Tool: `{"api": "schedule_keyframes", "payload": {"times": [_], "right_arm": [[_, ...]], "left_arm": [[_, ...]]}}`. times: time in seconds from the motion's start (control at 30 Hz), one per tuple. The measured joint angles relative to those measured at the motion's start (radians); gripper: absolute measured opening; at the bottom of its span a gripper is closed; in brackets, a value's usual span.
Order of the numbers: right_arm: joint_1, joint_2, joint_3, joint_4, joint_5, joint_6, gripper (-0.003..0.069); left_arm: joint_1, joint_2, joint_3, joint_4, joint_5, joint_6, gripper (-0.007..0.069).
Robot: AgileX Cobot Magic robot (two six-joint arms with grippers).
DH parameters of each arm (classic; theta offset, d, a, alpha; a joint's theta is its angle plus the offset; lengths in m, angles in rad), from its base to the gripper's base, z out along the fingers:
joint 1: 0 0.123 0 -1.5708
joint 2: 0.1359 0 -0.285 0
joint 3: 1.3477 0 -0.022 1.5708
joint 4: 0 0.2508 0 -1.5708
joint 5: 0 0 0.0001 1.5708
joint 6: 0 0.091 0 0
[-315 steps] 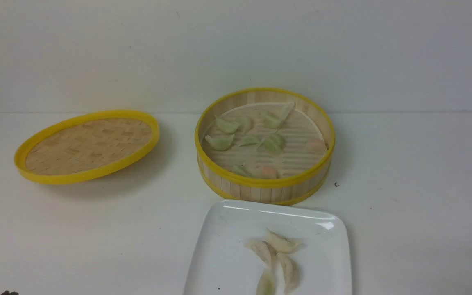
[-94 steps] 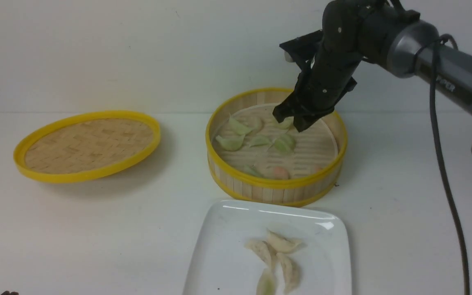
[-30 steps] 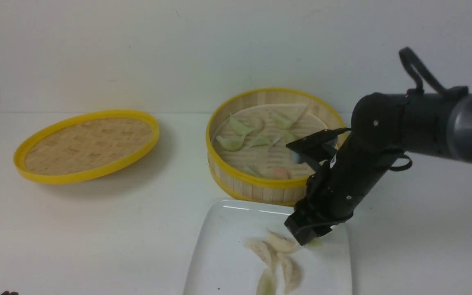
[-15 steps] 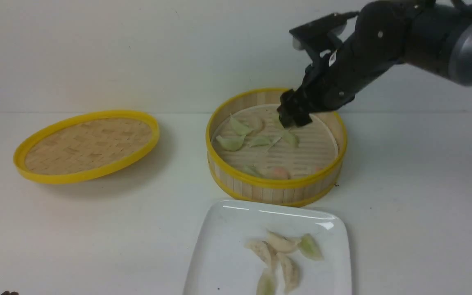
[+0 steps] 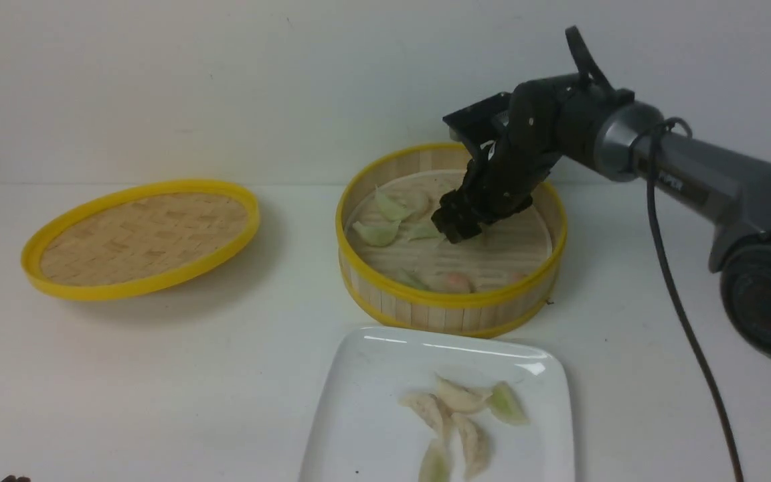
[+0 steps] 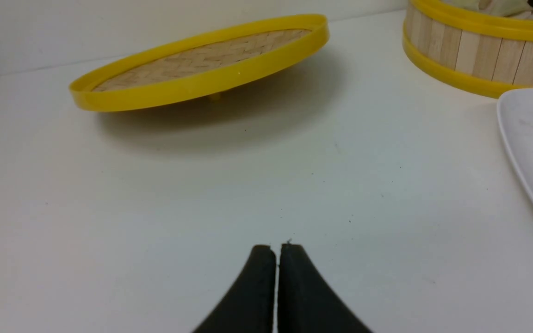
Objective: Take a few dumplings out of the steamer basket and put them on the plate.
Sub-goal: Use the right arm to grab a dumpling from inside the steamer, then use the right arm to put the dumpling into the plate
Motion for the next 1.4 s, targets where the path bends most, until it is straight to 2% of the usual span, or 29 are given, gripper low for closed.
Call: {"api": "schedule_keyframes", "payload": {"times": [0.03,0.07,0.1,0.13,0.33,0.47,0.57,0.73,0.8,0.93,1.03,1.13,1.2,1.23,1.27,1.33,1.4], "right_arm": [[0.000,0.001,-0.005,-0.005,0.000,0.003,0.0302],[0.000,0.001,-0.006,-0.005,0.002,0.005,0.0289],[0.000,0.001,-0.007,-0.007,0.011,0.007,0.0195],[0.000,-0.004,-0.009,-0.012,0.023,0.009,0.0154],[0.000,-0.152,-0.006,-0.026,0.230,0.011,0.0165],[0.000,-0.327,0.027,0.021,0.280,0.016,0.0165],[0.007,-0.437,0.129,0.094,0.280,0.016,0.0165],[0.077,-0.579,0.406,0.191,0.284,-0.007,0.0165],[0.151,-0.600,0.553,0.217,0.275,-0.033,0.0165],[0.267,-0.576,0.715,0.234,0.120,-0.046,0.0165],[0.301,-0.548,0.738,0.234,0.043,-0.046,0.0165],[0.332,-0.490,0.739,0.241,-0.033,-0.043,0.0202],[0.333,-0.467,0.741,0.241,-0.050,-0.043,0.0268],[0.333,-0.463,0.742,0.241,-0.051,-0.043,0.0275],[0.333,-0.458,0.744,0.233,-0.054,-0.038,0.0330],[0.333,-0.456,0.742,0.219,-0.043,-0.025,0.0384],[0.333,-0.459,0.732,0.207,-0.020,-0.016,0.0407]], "left_arm": [[0.000,0.000,0.000,0.000,0.000,0.000,-0.0006],[0.000,0.000,0.000,0.000,0.000,0.000,-0.0006],[0.000,0.000,0.000,0.000,0.000,0.000,-0.0006],[0.000,0.000,0.000,0.000,0.000,0.000,-0.0006],[0.000,0.000,0.000,0.000,0.000,0.000,-0.0006],[0.000,0.000,0.000,0.000,0.000,0.000,-0.0006],[0.000,0.000,0.000,0.000,0.000,0.000,-0.0006],[0.000,0.000,0.000,0.000,0.000,0.000,-0.0006],[0.000,0.000,0.000,0.000,0.000,0.000,-0.0006],[0.000,0.000,0.000,0.000,0.000,0.000,-0.0006],[0.000,0.000,0.000,0.000,0.000,0.000,-0.0006],[0.000,0.000,0.000,0.000,0.000,0.000,-0.0006],[0.000,0.000,0.000,0.000,0.000,0.000,-0.0006],[0.000,0.000,0.000,0.000,0.000,0.000,-0.0006],[0.000,0.000,0.000,0.000,0.000,0.000,-0.0006],[0.000,0.000,0.000,0.000,0.000,0.000,-0.0006],[0.000,0.000,0.000,0.000,0.000,0.000,-0.0006]]}}
